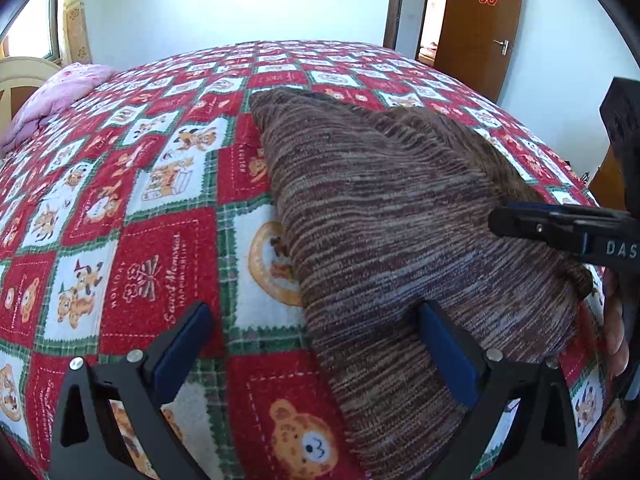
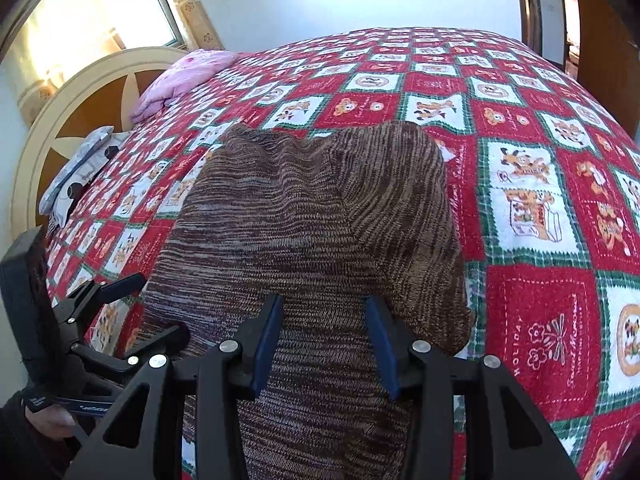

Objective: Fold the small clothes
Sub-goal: 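Grasp the sweater bundle edge with the left tool while the right tool grasps beside it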

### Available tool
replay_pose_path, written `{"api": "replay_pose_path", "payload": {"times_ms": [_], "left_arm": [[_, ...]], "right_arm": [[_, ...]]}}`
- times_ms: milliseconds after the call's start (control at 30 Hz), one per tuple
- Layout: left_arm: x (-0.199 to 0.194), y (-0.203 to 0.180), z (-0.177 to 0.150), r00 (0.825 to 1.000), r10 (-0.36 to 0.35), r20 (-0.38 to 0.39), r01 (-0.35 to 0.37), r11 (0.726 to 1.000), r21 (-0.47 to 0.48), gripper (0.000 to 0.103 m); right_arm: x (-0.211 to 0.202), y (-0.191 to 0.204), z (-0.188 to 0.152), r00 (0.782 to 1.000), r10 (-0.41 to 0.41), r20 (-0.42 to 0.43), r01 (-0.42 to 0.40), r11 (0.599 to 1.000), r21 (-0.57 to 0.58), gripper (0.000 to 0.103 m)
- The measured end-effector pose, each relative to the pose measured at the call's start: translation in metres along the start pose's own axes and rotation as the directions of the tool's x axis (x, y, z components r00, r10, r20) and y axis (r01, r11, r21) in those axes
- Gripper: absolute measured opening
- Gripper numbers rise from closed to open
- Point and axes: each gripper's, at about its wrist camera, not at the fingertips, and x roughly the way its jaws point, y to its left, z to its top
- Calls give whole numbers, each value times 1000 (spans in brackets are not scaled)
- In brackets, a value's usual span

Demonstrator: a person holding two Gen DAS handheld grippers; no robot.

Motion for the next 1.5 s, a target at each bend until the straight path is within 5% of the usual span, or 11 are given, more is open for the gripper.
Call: {"api": "replay_pose_path", "payload": {"times_ms": [200,433,667,967,1133,1267,1500], "left_arm": [[-2,-2,1,1000,8,3,-8,1000,1,103],[2,-9,15,1000,8,-7,-7,999,46,103],[6,-4,9,999,-32,4,32,999,12,103],[8,-6,11,999,-34,-2,34,999,18,103],[10,-2,13,998,-67,-9,67,998,10,103],[7,1,11,995,-100,8,100,995,3,103],[4,10,10,977,-210,30,211,977,-37,103]], "right_arm": [[1,-4,1,999,29,-23,-30,999,-24,45],[-4,11,-7,999,-25,-37,17,980,-200,51],[-24,-9,-12,998,58,17,-55,992,-115,51],[-21,-15,-3,998,52,17,-50,994,-96,51],[-31,-54,14,985,132,111,-143,985,98,57],[-15,-91,25,972,195,134,-225,938,263,57],[17,-115,34,955,267,128,-295,888,353,57]]}}
